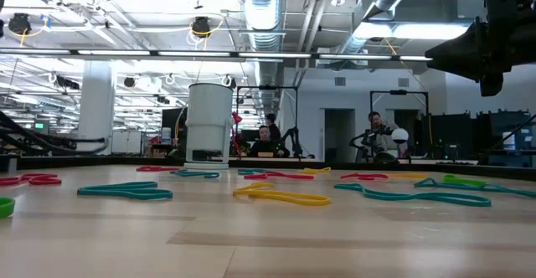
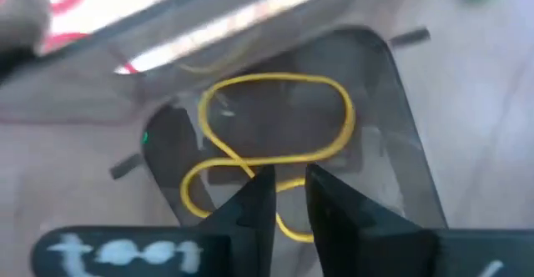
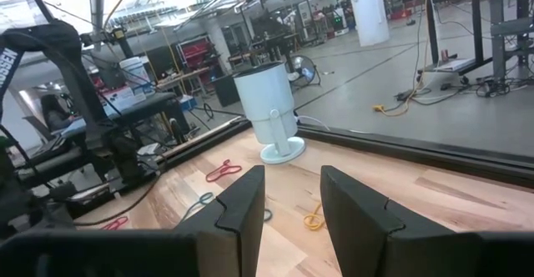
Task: Pick and place items into bin
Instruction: Put the yellow rubber band into the black bin
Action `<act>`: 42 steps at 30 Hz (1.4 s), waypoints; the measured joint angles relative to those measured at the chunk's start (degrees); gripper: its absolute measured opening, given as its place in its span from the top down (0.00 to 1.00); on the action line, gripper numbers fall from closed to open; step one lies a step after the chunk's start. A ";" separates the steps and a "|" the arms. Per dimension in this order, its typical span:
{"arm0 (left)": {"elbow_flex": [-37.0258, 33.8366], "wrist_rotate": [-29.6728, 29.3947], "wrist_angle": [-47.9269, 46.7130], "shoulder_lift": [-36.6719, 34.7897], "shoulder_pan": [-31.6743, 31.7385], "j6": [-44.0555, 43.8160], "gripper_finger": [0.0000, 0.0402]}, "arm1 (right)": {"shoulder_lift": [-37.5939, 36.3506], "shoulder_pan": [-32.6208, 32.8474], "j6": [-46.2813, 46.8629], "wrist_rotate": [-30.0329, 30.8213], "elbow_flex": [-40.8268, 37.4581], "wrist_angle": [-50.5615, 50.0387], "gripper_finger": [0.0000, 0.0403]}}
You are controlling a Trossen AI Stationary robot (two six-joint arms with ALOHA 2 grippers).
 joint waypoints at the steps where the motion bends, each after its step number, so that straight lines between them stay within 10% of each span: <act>1: 0.00 1.20 0.08 0.00 0.45 0.55 0.83 | 0.00 0.00 0.00 0.00 0.00 -0.01 0.72; 13: 6.57 0.26 -13.51 -3.98 3.48 11.60 0.73 | 0.00 0.00 3.28 0.00 0.00 -0.42 0.72; 26: 28.14 -33.77 -46.41 -11.98 3.64 16.28 0.73 | -0.01 0.01 3.09 -1.49 0.00 -0.52 0.72; 35: 29.55 -45.25 -53.60 -19.06 3.62 18.07 0.73 | -0.04 -1.94 -6.07 1.58 -0.02 3.22 0.72; 42: 29.53 -57.90 -53.65 -24.53 3.73 22.90 0.73 | 1.38 -8.52 -19.36 -11.71 3.42 17.40 0.72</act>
